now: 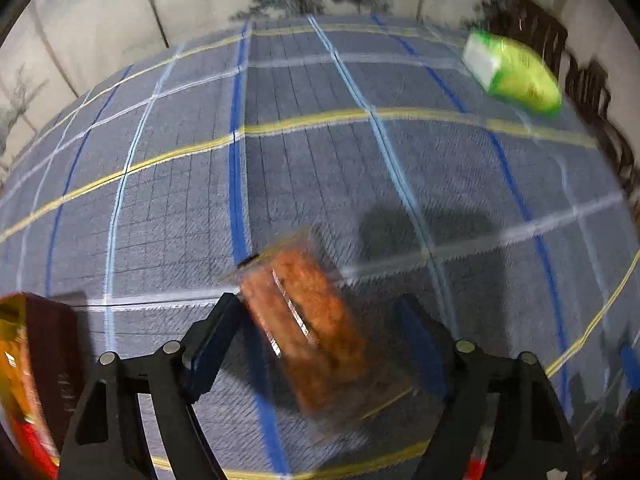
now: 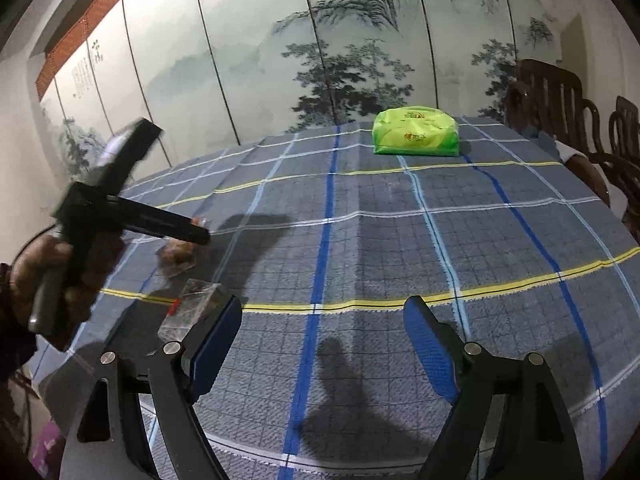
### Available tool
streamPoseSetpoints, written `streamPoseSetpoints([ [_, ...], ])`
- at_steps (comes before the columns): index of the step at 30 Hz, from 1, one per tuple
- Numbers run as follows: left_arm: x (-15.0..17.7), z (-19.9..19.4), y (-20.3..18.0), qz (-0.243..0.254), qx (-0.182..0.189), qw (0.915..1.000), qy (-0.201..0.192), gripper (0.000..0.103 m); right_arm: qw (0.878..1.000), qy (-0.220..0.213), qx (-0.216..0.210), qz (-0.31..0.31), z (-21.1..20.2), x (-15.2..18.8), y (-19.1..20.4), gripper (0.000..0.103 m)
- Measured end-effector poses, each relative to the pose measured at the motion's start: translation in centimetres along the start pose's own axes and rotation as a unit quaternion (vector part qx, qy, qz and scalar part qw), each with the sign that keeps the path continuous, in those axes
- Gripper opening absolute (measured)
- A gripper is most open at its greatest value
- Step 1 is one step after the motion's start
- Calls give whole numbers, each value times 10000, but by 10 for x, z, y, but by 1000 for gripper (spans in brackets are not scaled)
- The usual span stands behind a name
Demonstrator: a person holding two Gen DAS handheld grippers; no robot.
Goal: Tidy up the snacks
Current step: 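Grasp the clear bag of orange sticks with the left gripper while the right gripper grasps the dark snack bag, then carry the orange-stick bag into the gold tin and open the left gripper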
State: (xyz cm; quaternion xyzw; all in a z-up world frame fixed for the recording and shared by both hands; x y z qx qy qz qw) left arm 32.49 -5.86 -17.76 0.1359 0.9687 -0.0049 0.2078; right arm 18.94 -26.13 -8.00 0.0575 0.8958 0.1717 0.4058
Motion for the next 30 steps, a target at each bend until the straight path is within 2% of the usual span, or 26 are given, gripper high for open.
streamPoseSetpoints([
  [2,-2,-3,-1,46,-42,9998,-204,56,9999,-11,-86,104,0,-1,-2,85],
  [3,-4,-6,-2,110,-13,9995,-293,36,9998,-20,-97,147,-1,-2,-4,86],
  [6,1,-10,-1,69,86,9997,-204,35,9996,-3,-121,250,0,-3,-7,87],
  [13,43,-79,-7,118,286,9958,-857,36,9997,199,-103,-13,0,5,4,87],
  [16,67,-114,-9,107,356,9935,-1075,36,9987,332,-392,20,-5,13,25,87],
  [21,93,-141,-10,61,440,9925,-1142,36,9952,704,-667,-90,2,30,71,87],
  [26,114,-164,0,-87,531,9908,-1243,36,9935,955,-569,-264,20,38,100,87],
  [30,125,-182,18,-233,470,9890,-1383,36,9935,1061,-169,-374,41,38,105,87],
])
Point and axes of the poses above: each gripper's, at about its wrist camera, not at the fingertips, and z roughly the way its jaws point, y to its left, x to its underside, the point moved 10 cm from there along z, roughly the way its jaws point, and after that the axes turned 9 degrees about z, right-handed, at the moved point
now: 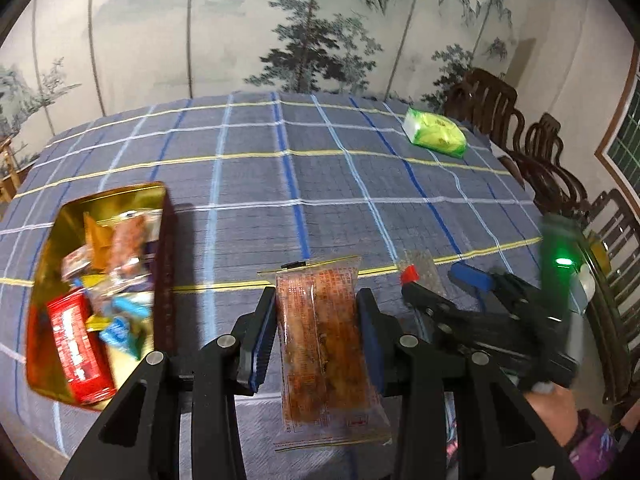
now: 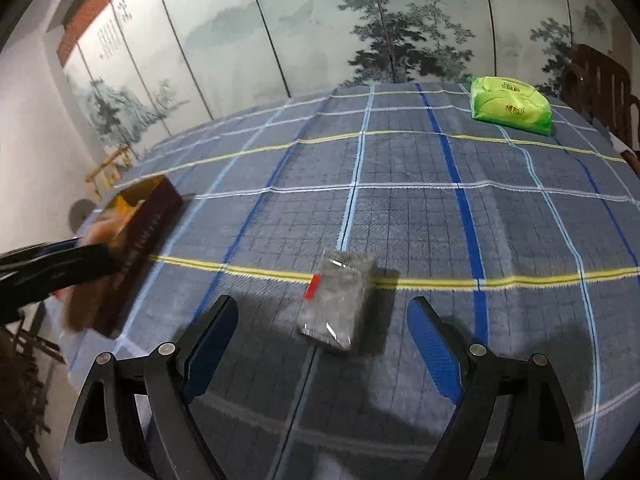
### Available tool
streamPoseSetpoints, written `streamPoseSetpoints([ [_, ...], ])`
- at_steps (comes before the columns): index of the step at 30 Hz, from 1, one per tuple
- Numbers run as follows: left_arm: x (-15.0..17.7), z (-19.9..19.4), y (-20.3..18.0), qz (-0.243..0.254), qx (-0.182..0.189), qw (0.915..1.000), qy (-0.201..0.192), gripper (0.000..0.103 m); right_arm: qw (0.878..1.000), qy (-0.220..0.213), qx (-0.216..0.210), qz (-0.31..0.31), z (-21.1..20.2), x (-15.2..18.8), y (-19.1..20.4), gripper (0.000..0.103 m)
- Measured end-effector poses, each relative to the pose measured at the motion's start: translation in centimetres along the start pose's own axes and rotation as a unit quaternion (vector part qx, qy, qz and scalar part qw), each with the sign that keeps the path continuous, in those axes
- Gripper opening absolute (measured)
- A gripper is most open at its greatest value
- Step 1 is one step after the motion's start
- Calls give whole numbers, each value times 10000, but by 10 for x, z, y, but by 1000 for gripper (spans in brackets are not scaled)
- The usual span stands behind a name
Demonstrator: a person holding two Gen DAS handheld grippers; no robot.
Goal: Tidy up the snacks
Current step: 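Carry the orange-stick bag into the gold tin and open the left gripper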
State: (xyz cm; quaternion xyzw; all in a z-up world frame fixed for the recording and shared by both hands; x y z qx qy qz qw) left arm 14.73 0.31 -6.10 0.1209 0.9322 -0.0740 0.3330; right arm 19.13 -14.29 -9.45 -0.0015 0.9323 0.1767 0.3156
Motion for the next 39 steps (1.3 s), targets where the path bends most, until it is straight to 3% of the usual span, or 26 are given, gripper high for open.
streamPoseSetpoints([
  [1,1,-6,5,-44,-11,10000,-34,36,9999,53,116,-28,6,0,-1,84],
  [2,2,-11,9,-95,-31,9999,-67,36,9998,128,145,-39,11,1,-1,68],
  [3,4,-17,16,-167,-60,9998,-103,36,9995,265,183,-70,17,5,-1,42],
  [5,7,-29,27,-254,-95,9995,-159,36,9992,291,139,-249,20,9,4,37],
  [8,11,-49,51,-363,-298,9985,-269,36,9991,284,24,-319,15,12,7,36],
  [14,26,-84,113,-671,-788,9941,-325,36,9999,-21,100,-31,7,-15,-9,36],
  [20,44,-94,168,-913,-1283,9872,-260,36,9997,-71,247,31,19,-23,-12,36],
  [27,50,-77,187,-960,-1314,9866,-152,36,9992,-70,378,103,29,-21,-17,36],
  [39,40,-27,181,-904,-1140,9893,-76,36,9993,-32,352,137,33,-20,-18,36],
])
Point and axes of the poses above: each gripper's, at about its wrist camera, not at the fingertips, and z roughly the way its jaws point, y to its left, x to its underside, the point moved 10 cm from there along z, roughly the way its jaws point, and after that the axes turned 9 degrees about z, right-handed, at the moved point
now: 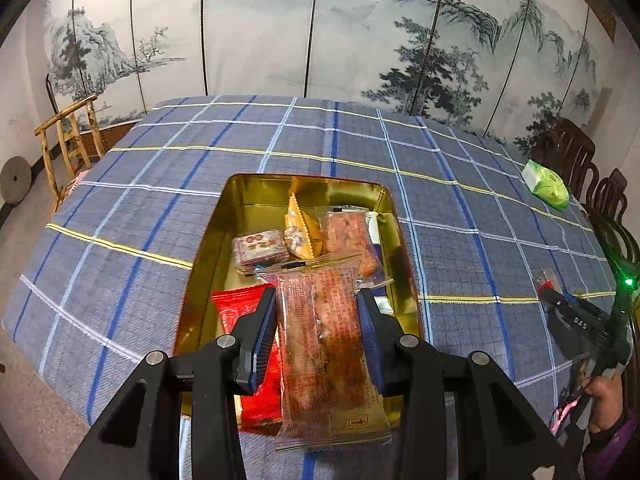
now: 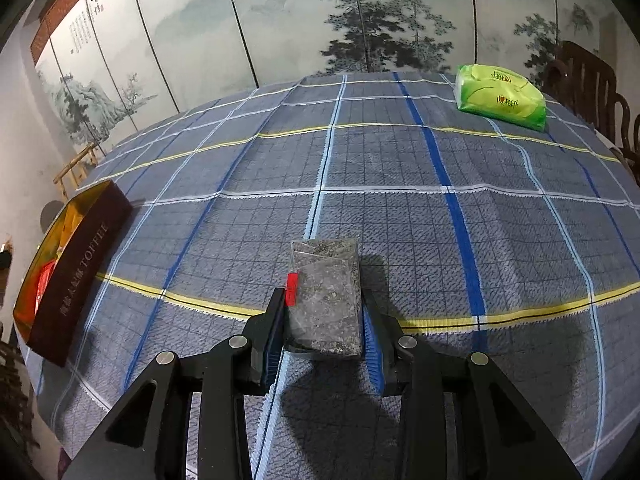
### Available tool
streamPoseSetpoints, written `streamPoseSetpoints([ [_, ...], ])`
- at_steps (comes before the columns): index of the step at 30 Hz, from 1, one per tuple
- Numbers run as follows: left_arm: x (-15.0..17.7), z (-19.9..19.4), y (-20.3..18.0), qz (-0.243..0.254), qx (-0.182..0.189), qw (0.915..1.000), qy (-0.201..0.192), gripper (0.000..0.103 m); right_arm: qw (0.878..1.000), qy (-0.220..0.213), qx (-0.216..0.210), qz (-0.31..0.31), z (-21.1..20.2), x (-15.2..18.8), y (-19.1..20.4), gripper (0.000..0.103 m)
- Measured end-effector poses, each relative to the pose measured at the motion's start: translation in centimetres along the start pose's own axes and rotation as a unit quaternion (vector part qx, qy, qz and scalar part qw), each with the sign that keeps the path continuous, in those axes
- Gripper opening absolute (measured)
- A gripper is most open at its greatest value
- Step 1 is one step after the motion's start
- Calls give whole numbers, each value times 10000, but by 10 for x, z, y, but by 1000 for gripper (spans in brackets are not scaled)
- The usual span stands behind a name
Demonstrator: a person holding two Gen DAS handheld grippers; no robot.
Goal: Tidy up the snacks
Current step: 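Carry the orange-stick bag into the gold tin and open the left gripper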
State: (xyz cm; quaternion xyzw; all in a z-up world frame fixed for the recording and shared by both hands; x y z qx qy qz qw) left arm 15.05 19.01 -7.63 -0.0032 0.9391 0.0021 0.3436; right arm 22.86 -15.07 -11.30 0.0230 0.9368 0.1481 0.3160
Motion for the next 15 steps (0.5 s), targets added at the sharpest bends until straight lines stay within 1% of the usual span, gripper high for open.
streamPoseSetpoints([
  [9,1,23,0,163,-283,9995,8,36,10000,12,-21,16,0,0,0,36],
  [15,7,33,-6,220,-230,9995,80,36,10000,26,-18,12,1,1,1,36],
])
Point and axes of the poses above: each gripper's, at about its wrist camera, not at the fingertips, and z roughly the way its jaws point, y to its left, x to its underside, the point moved 10 cm from there along z, roughly the way its jaws point, and after that the axes turned 9 degrees about z, right-handed, at the moved point
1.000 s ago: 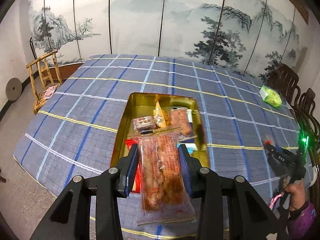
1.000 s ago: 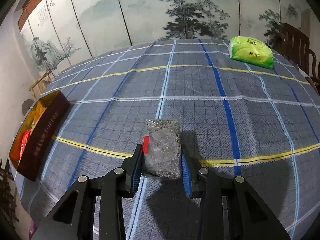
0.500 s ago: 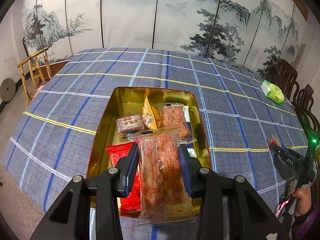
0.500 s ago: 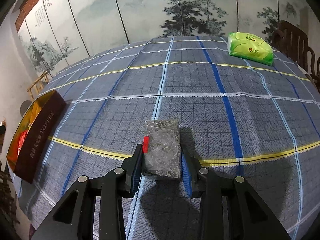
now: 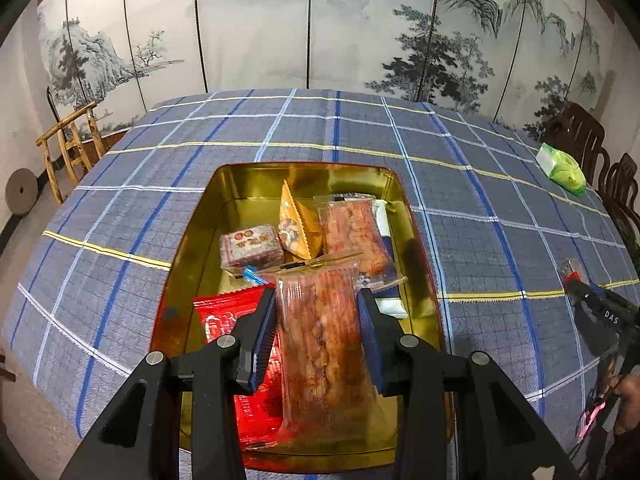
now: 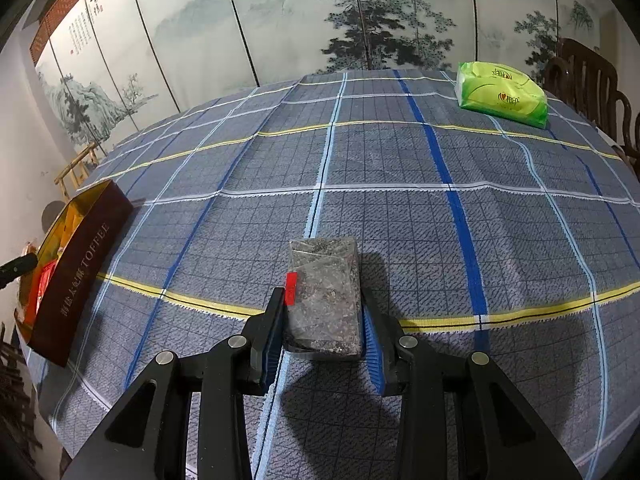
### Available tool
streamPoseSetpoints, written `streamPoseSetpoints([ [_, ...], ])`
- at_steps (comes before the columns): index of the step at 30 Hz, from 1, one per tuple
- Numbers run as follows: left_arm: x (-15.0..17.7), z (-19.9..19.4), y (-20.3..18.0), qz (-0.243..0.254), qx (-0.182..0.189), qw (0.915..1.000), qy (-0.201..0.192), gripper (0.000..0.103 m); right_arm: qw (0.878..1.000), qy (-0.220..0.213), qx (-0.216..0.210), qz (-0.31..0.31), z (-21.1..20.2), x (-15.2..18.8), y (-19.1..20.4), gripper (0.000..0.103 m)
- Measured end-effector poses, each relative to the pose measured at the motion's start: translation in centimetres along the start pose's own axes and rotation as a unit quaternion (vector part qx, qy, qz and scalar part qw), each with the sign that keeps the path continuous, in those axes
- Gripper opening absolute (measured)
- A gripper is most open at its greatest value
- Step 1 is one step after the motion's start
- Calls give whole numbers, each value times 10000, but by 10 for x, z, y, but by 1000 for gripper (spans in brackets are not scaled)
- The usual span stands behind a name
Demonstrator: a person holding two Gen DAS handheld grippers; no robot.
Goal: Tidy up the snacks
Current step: 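Carry the orange-stick bag into the gold tin and open the left gripper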
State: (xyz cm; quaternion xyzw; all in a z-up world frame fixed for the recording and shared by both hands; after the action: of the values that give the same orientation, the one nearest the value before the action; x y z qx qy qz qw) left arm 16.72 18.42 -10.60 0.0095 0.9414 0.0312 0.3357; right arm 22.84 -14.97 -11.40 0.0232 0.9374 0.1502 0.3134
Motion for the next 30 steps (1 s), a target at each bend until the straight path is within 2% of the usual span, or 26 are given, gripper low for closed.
streamPoseSetpoints([
  [15,6,5,-10,41,24,9999,95,35,10000,1,-8,3,0,0,1,37],
  [20,1,-10,-10,49,-69,9999,-89,35,10000,1,-8,3,0,0,0,37],
  [26,-3,-33,-11,105,-190,9994,-251,43,10000,-1,-3,-6,0,0,0,37],
  [30,-1,-46,-8,112,-232,9992,-299,53,9999,32,6,-117,1,2,3,37],
])
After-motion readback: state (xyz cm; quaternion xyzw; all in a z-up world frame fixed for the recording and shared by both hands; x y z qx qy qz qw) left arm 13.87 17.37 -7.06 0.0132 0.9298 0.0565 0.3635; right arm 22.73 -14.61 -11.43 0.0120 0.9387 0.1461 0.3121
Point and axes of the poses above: each gripper's, at about its wrist camera, not at the fingertips, and z roughly the way its jaws point, y to its left, x to its underside, the point moved 10 cm from there along z, roughly the way its jaws point, and after that the axes turned 9 degrees about z, right-handed, at the moved point
